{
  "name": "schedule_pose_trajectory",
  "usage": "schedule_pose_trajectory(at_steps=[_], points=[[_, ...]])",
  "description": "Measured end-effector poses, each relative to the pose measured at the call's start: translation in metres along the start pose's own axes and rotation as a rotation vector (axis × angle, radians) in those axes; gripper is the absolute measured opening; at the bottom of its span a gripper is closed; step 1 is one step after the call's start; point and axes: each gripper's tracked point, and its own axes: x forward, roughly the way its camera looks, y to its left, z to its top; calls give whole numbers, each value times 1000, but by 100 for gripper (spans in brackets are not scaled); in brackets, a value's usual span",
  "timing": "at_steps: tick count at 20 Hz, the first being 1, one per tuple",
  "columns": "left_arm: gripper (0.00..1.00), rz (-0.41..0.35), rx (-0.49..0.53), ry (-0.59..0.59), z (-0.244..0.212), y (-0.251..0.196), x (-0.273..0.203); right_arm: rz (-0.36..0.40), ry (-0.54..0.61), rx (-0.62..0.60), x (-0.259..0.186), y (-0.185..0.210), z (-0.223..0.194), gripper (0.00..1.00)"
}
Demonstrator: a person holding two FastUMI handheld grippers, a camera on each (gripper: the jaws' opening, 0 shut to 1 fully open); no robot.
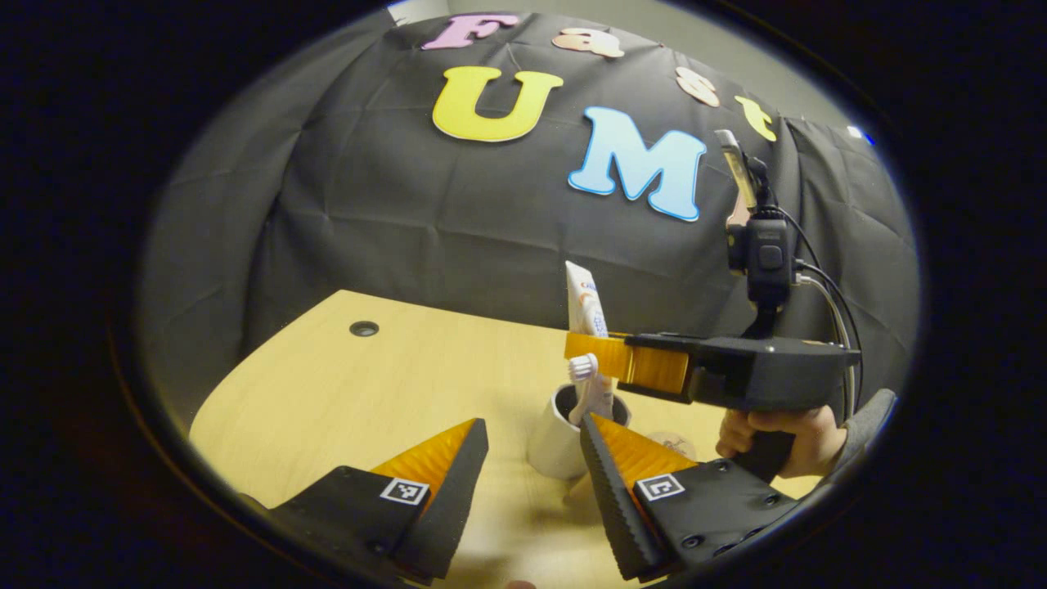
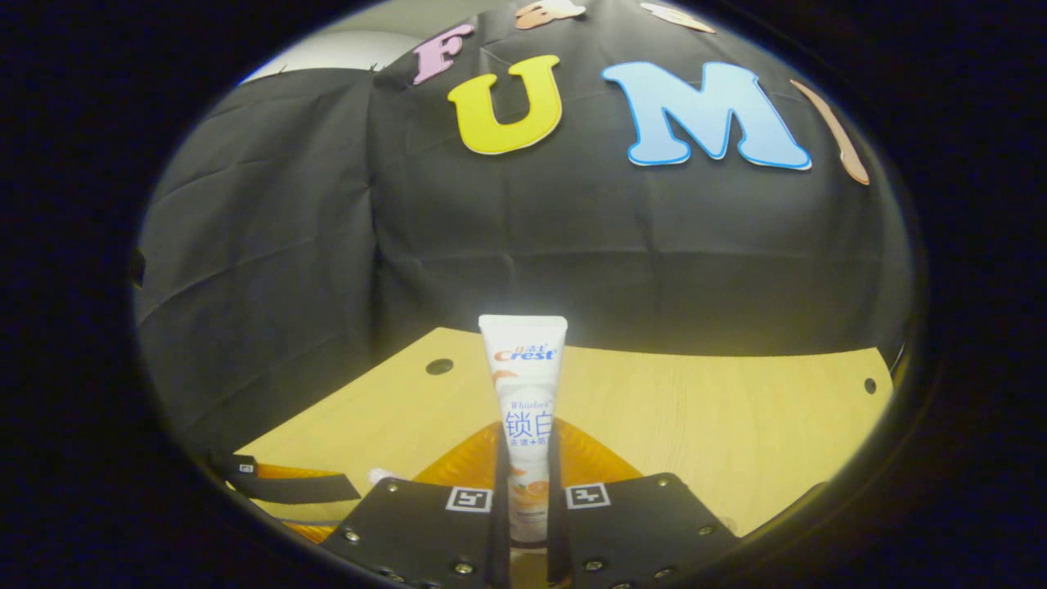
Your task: Put the toothbrush and toothpaste on the desktop into the cup, then pick up the cup and place it on the coaster on the desktop.
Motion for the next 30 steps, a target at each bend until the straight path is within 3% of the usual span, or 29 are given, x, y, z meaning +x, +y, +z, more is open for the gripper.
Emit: schedule_pose_trajectory(at_steps=[2, 3, 5, 6, 7, 8, 11, 14, 15, 16, 17, 18, 19, 21, 22, 23, 24, 27, 28, 29, 30], points=[[77, 1, 9, 4, 0, 0, 1, 9, 22, -14, -1, 0, -6, 22], [77, -1, 11, 6, -1, -1, 1, 12, 33, -13, -4, 0, -8, 31], [77, -7, 9, 9, -2, -3, 0, 23, 59, -1, -8, 0, -13, 22], [77, -9, 9, 12, -3, -5, 0, 29, 61, 12, -11, 0, -13, 32], [77, -10, 11, 13, -4, -6, 0, 30, 76, 22, -11, -1, -17, 34], [77, -11, 12, 14, -4, -7, 0, 33, 77, 35, -16, -2, -15, 45], [77, -15, 14, 20, -7, -12, -3, 48, 68, 79, -25, -1, -9, 55], [77, -13, 13, 28, -11, -17, -4, 60, 47, 107, -34, -2, -1, 91], [77, -15, 13, 30, -11, -19, -4, 61, 39, 117, -39, -3, 3, 94], [77, -15, 14, 33, -12, -22, -4, 65, 31, 126, -44, -3, 8, 87], [70, -16, 18, 39, -12, -25, -4, 66, 22, 132, -48, -4, 12, 87], [75, -20, 22, 45, -14, -29, -3, 66, 14, 133, -53, -5, 16, 94], [80, -26, 24, 54, -15, -34, -3, 63, 5, 129, -61, -8, 20, 94], [77, -36, 20, 70, -18, -43, -1, 48, -18, 115, -76, -15, 30, 94], [85, -37, 20, 78, -17, -47, 0, 36, -28, 108, -86, -21, 34, 94], [85, -32, 26, 87, -19, -49, 2, 24, -39, 104, -95, -27, 38, 94], [77, -31, 31, 95, -21, -52, 4, 13, -46, 102, -105, -34, 40, 94], [77, -22, 25, 138, -25, -56, 15, -30, -48, 91, -132, -54, 38, 94], [70, -15, 19, 156, -30, -56, 19, -46, -42, 84, -141, -62, 35, 94], [70, -4, 12, 174, -31, -55, 23, -64, -38, 79, -149, -68, 32, 94], [85, -1, 4, 191, -33, -57, 26, -77, -33, 76, -157, -74, 29, 94]])
